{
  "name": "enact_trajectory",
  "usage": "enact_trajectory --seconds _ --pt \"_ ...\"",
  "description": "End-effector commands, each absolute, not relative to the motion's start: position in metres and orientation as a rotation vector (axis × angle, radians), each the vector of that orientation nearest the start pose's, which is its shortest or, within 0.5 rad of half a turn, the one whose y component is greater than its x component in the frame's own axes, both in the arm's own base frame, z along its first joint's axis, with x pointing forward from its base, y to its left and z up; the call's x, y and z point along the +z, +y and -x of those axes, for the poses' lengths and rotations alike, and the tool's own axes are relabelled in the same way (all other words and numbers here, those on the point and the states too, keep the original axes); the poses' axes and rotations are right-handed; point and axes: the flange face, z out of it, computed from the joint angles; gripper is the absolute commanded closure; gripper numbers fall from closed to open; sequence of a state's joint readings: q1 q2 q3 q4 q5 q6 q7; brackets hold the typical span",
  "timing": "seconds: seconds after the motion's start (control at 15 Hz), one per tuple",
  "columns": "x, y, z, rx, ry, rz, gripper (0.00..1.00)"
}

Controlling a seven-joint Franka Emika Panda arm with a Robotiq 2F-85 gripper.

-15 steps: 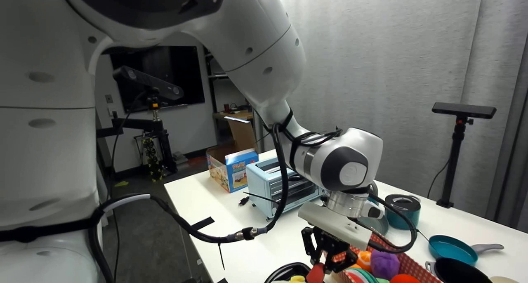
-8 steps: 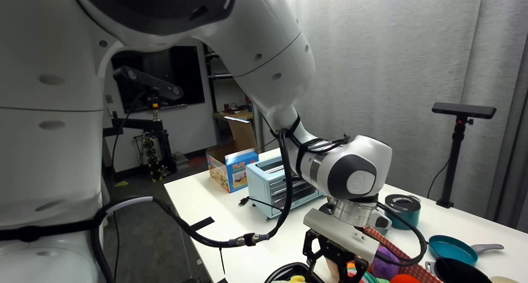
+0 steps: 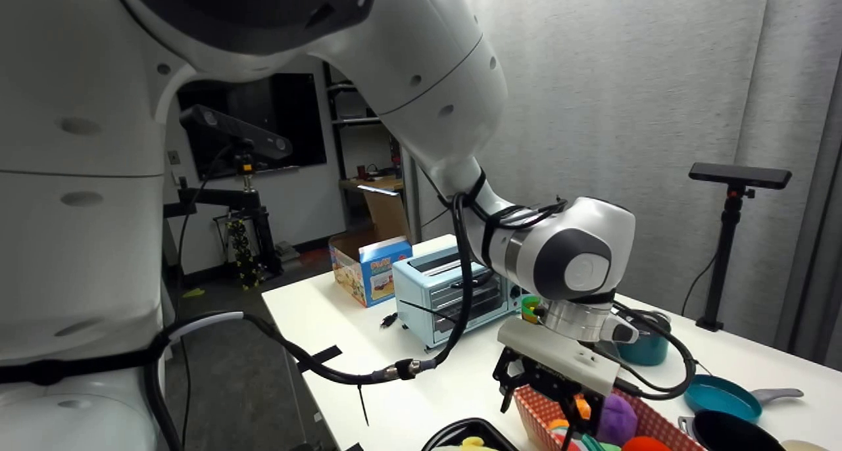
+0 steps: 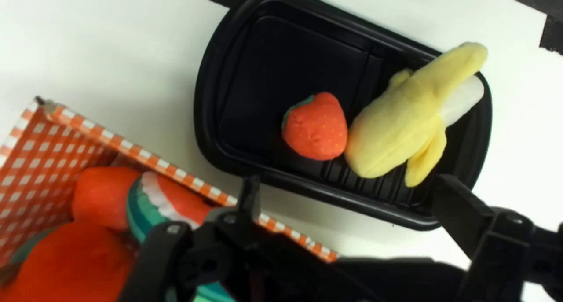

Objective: Take the banana, orange, purple and lemon plush toys out of the box and put them on the tray

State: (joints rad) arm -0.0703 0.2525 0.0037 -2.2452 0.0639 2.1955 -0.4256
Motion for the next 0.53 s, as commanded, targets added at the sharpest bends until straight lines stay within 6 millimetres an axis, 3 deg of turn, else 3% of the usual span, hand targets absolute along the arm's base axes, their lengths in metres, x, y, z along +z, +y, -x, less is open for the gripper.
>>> enact_trajectory --seconds 0.0,0.27,0.47 --pt "0.257 -0.030 -0.536 0.299 -0.452 2.977 0.00" --pt "0.278 -0.023 -0.570 0.169 -0.488 3.001 0.00" --pt "0.279 -0.019 -0.588 0.118 -0.509 3.010 0.00"
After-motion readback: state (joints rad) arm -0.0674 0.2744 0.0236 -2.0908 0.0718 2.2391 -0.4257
